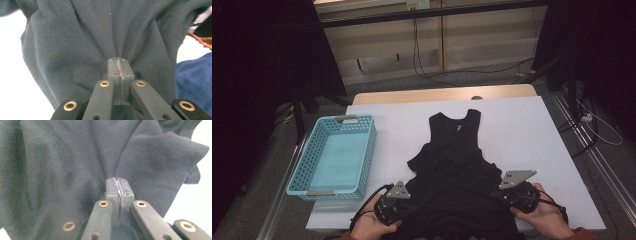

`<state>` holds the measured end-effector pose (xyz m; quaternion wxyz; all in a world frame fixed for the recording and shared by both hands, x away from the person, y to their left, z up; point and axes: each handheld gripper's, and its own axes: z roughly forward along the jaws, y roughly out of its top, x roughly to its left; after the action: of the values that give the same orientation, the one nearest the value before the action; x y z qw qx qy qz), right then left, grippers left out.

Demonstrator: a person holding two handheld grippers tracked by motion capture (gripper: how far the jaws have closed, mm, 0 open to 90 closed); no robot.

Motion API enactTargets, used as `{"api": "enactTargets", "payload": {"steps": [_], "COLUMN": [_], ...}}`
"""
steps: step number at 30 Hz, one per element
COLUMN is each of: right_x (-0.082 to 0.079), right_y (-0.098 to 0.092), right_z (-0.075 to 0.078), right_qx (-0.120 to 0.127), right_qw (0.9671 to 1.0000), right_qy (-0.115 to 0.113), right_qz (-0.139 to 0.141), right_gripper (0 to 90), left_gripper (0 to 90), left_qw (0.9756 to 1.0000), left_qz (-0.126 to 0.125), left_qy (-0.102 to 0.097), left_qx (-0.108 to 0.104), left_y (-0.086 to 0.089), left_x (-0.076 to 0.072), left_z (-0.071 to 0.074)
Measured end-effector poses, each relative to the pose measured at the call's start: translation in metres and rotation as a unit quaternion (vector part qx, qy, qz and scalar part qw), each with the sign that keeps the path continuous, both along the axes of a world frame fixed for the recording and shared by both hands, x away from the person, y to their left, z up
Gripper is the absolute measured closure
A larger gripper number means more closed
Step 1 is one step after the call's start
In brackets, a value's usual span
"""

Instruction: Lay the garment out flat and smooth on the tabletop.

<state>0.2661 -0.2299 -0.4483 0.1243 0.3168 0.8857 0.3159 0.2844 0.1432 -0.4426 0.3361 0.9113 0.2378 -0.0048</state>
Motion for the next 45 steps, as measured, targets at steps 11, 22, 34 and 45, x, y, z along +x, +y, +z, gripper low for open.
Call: {"api": "enactTargets", "payload": {"steps": [11, 22, 34, 45], "right_x": [-0.027, -0.013, 0.05, 0.06], "right_y": [0.005, -0.008, -0.007, -0.005], "right_z": [0.002, 0.016, 0.016, -0.001], "right_qx": [0.006, 0.055, 0.034, 0.004], "right_qw": [0.9991, 0.9981, 0.9958, 0.995], "right_qy": [0.021, -0.018, -0.039, -0.019], "right_qz": [0.036, -0.024, -0.076, -0.098], "right_gripper": [89.2, 64.7, 69.3, 64.1], "left_gripper": [89.8, 49.6, 22.9, 17.9], "left_qw": [0.9998, 0.9983, 0.9919, 0.9889], "left_qz": [-0.01, 0.036, 0.087, 0.108], "left_qy": [0.015, -0.018, -0.064, -0.094], "left_qx": [-0.011, -0.043, -0.067, -0.041], "left_y": [0.006, 0.004, -0.006, -0.009], "left_x": [-0.015, 0.001, 0.047, 0.059], "left_z": [0.001, 0.005, 0.004, -0.003]}}
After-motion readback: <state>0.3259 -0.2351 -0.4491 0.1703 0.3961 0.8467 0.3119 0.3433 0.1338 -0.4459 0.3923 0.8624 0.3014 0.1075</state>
